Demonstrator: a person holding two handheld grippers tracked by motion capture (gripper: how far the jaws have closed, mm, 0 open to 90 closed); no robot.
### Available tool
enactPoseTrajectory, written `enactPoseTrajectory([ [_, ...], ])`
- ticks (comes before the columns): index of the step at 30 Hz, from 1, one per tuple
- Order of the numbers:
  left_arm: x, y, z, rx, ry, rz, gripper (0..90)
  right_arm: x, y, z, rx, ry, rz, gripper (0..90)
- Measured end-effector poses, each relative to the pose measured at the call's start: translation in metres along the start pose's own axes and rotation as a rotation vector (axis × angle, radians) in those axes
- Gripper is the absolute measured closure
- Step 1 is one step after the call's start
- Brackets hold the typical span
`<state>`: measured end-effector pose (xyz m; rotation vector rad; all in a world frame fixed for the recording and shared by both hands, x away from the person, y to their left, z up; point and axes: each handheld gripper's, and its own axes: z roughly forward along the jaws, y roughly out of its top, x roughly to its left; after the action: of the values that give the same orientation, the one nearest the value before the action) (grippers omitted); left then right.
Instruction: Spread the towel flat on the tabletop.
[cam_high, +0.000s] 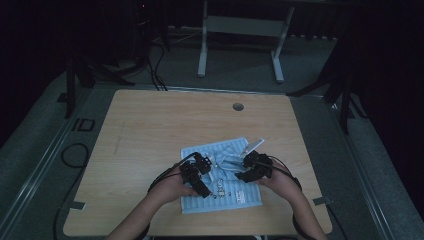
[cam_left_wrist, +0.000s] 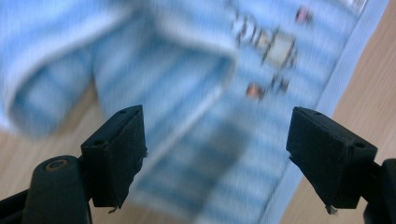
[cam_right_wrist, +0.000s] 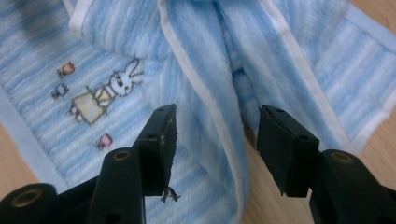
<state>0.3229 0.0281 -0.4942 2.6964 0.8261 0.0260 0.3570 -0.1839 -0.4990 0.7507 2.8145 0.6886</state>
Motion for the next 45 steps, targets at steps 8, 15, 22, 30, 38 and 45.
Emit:
enactPoseTrajectory([
  [8, 0.003, 0.026, 0.015, -0.014, 0.005, -0.012, 33.5, 0.004, 0.011, 0.014, 0.0, -0.002, -0.031, 52.5],
  [15, 0.01, 0.031, 0.019, -0.073, 0.02, -0.039, 58.7, 0.007, 0.012, 0.016, -0.004, -0.027, -0.061, 76.3],
  [22, 0.015, 0.021, -0.009, -0.154, 0.049, -0.045, 86.9, 0.005, 0.006, -0.011, -0.093, -0.06, -0.041, 84.8],
  [30, 0.029, -0.013, -0.055, -0.2, 0.134, -0.086, 86.8, -0.003, -0.012, -0.05, -0.197, -0.054, 0.016, 84.7],
  [38, 0.053, -0.035, -0.064, -0.193, 0.183, -0.145, 86.8, -0.019, -0.032, -0.057, -0.195, -0.073, 0.105, 84.8],
  [45, 0.081, -0.033, -0.041, -0.176, 0.201, -0.221, 86.7, -0.032, -0.046, -0.048, -0.172, -0.07, 0.158, 86.7],
])
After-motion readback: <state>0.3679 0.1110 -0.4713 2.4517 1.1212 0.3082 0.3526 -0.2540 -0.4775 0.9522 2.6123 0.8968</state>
